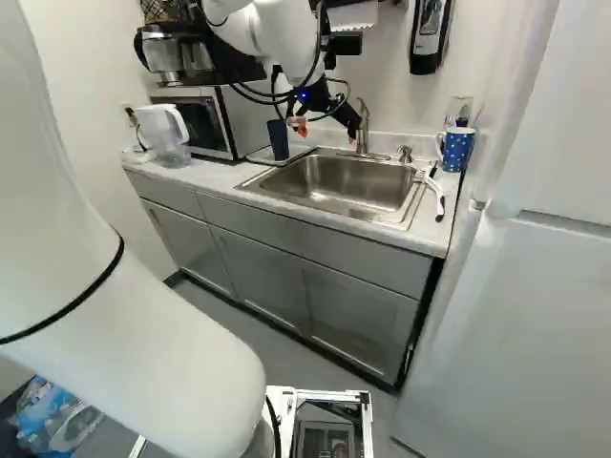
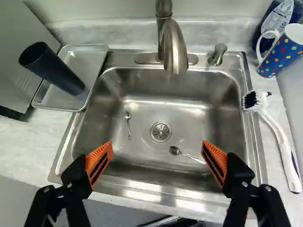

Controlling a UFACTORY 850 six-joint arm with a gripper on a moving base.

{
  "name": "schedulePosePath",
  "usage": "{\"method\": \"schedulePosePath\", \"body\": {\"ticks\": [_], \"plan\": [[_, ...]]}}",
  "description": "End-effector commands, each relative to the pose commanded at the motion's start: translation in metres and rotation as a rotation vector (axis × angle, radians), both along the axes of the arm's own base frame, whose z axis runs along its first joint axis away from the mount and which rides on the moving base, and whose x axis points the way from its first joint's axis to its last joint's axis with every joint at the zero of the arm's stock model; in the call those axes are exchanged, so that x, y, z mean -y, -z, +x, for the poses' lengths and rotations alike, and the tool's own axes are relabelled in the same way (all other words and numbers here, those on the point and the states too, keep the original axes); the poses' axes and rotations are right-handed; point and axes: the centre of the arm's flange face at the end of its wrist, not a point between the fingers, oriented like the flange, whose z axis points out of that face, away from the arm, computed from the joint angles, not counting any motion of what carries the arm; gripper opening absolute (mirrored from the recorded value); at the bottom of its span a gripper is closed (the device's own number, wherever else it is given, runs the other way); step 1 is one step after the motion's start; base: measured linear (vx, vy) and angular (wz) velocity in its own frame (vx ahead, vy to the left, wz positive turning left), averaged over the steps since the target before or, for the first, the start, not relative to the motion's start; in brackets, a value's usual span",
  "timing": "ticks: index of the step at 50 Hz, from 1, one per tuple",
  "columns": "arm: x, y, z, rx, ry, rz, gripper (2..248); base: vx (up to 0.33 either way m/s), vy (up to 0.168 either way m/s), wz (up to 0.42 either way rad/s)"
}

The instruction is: Rinse the cup and place it in the tray

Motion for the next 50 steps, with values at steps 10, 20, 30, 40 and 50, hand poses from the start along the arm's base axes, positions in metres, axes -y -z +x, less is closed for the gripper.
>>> {"method": "schedulePosePath", "body": {"ticks": [10,20,30,40,50], "plan": [[0.0000,0.0000,0.0000,0.000,0.000,0.000,247,-0.077,0.041,-0.001],[0.0000,0.0000,0.0000,0.000,0.000,0.000,247,-0.112,0.043,0.002],[0.0000,0.0000,0.0000,0.000,0.000,0.000,247,-0.143,0.033,-0.001],[0.0000,0.0000,0.0000,0.000,0.000,0.000,247,-0.138,0.030,-0.005],[0.0000,0.0000,0.0000,0.000,0.000,0.000,247,-0.132,0.028,0.000]]}}
